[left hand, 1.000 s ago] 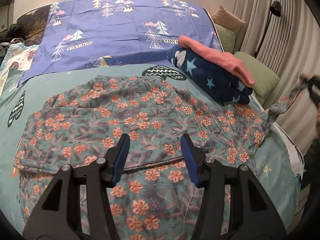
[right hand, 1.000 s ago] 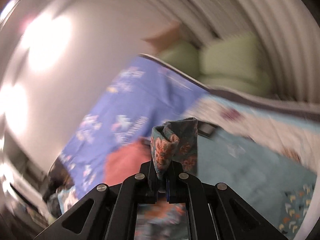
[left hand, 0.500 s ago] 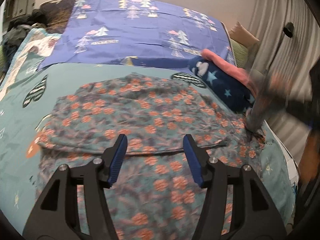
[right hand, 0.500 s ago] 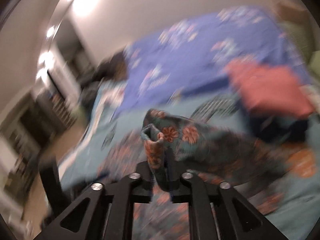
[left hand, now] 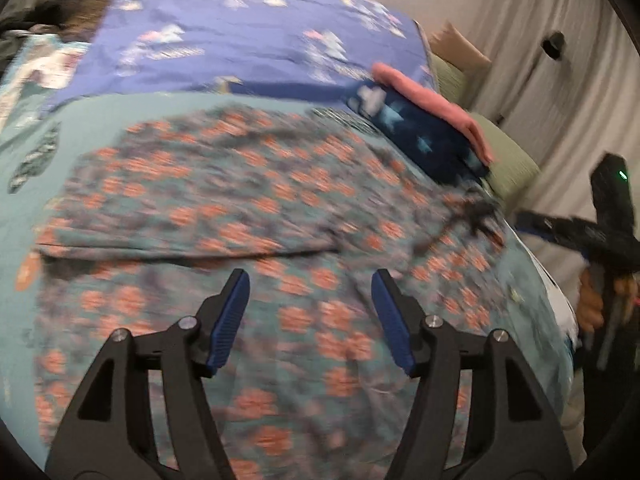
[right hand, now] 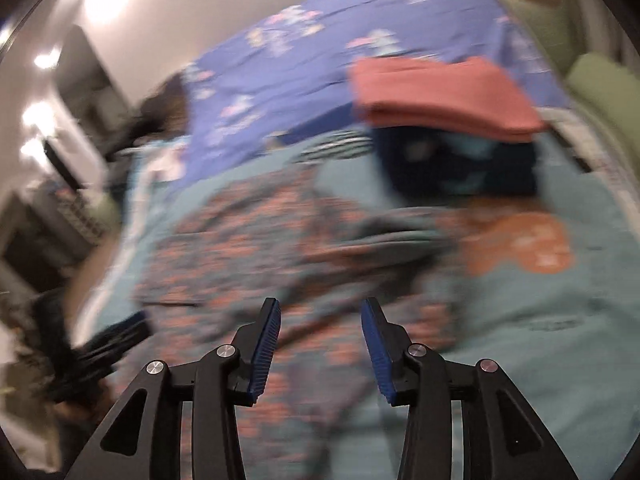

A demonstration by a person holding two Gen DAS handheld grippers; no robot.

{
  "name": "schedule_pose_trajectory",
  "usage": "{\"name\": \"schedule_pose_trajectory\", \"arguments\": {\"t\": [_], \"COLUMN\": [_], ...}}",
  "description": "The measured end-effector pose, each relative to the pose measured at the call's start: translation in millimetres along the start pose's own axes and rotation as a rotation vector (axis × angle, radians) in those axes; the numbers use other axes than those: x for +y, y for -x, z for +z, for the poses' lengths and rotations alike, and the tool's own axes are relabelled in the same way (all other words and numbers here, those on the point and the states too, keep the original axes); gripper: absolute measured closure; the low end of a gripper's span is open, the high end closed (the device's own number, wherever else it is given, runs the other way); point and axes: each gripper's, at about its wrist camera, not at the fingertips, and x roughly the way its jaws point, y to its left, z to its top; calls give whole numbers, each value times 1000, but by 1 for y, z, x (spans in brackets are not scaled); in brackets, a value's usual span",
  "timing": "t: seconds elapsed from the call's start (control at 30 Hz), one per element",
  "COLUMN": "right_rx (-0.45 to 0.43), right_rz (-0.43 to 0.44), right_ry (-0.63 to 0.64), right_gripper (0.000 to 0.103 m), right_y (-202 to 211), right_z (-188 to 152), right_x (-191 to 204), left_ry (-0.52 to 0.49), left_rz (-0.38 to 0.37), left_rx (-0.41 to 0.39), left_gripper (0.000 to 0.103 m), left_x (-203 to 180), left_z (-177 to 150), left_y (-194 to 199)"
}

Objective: Fold small clothes

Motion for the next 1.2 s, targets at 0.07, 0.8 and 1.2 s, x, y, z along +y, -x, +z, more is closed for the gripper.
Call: {"name": "schedule_pose_trajectory", "arguments": {"t": [0.07,0.8,1.2], "right_rx": [10,58,113], "right_rz": [-20,75,120], "right_ry": [-48,61,369], "right_gripper": [60,51,49], "right_y": [-3,-22,-43], "right_z": [-2,-15,27], "right_x": [-18,-14,43], "left_ry": [-22,-457,-65], "left_rz": [-30,268,116], "left_rx": [56,-279,-91], "left_gripper": [38,78,42], "left_x": [-12,-19,55], "left_z": [-1,56,38], "left_y": [-17,63,30]}}
